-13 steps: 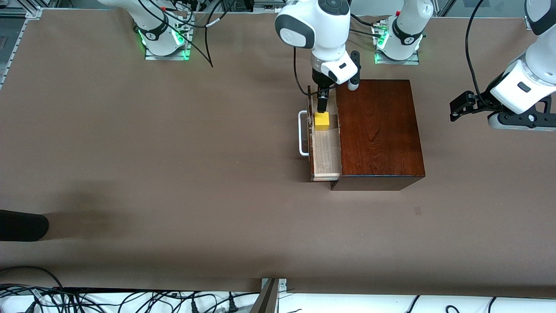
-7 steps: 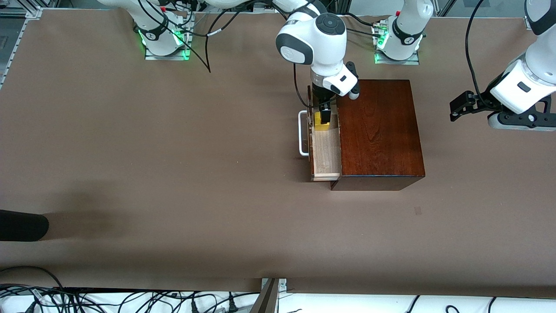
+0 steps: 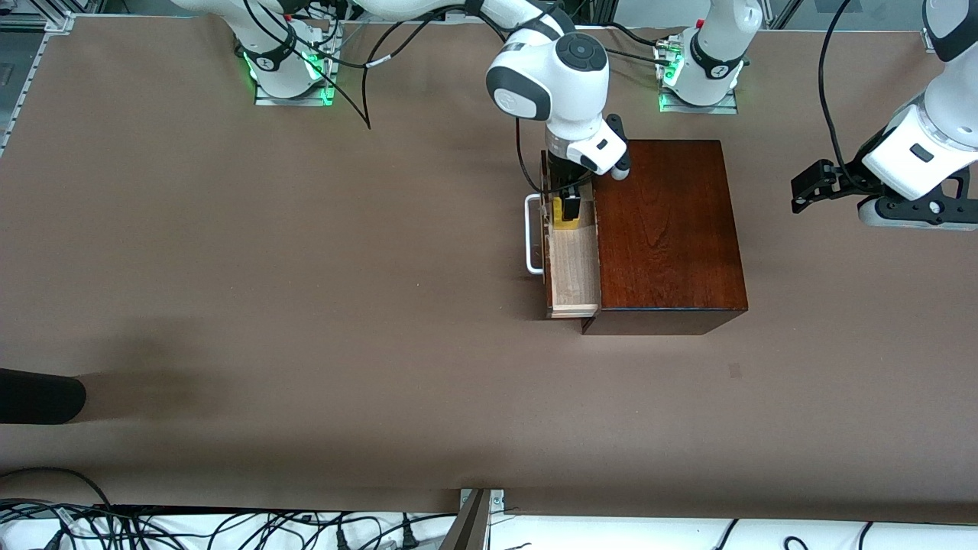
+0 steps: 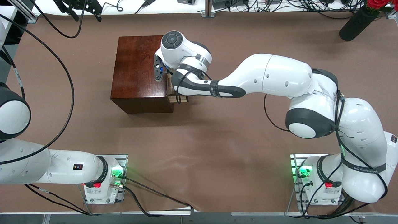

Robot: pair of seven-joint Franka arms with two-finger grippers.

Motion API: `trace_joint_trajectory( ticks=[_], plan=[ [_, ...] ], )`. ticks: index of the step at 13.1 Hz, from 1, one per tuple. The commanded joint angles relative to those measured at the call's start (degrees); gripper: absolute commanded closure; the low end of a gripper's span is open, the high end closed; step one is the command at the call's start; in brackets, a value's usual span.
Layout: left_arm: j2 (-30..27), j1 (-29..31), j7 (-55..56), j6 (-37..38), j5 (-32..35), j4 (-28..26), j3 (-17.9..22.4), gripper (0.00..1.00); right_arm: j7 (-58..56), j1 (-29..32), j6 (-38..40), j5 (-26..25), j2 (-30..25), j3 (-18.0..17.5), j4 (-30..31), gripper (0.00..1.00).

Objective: Open drawer, take yellow block, close drawer
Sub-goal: 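Lower the right gripper into the drawer and grasp the yellow cube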

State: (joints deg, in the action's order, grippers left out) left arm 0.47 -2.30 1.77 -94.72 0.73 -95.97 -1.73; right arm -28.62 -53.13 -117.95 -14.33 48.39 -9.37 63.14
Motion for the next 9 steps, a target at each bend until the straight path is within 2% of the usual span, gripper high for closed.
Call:
trace_joint_trajectory(
  ticks=[1, 3, 5, 9],
  plan=[
    [0.0, -0.1, -1.3, 1.2, -1.1, 1.2, 0.1, 0.0, -1.1, 0.3, -0.1, -0.9, 1.9, -0.1, -2.0, 0.11],
    [0.0, -0.1, -1.2, 1.2, -1.1, 1.2, 0.1, 0.0, -1.1, 0.3, -0.1, -0.9, 2.1, 0.0, -2.1, 0.48],
    [0.0, -0.1, -1.2, 1.2, -1.1, 1.2, 0.1, 0.0, -0.8, 0.3, 0.0, -0.9, 2.0, 0.1, -2.1, 1.0],
    [0.0, -0.2, -1.2, 1.2, -1.1, 1.2, 0.1, 0.0, -0.4, 0.1, 1.5, -0.6, 1.4, 0.0, -3.7, 1.0]
  ],
)
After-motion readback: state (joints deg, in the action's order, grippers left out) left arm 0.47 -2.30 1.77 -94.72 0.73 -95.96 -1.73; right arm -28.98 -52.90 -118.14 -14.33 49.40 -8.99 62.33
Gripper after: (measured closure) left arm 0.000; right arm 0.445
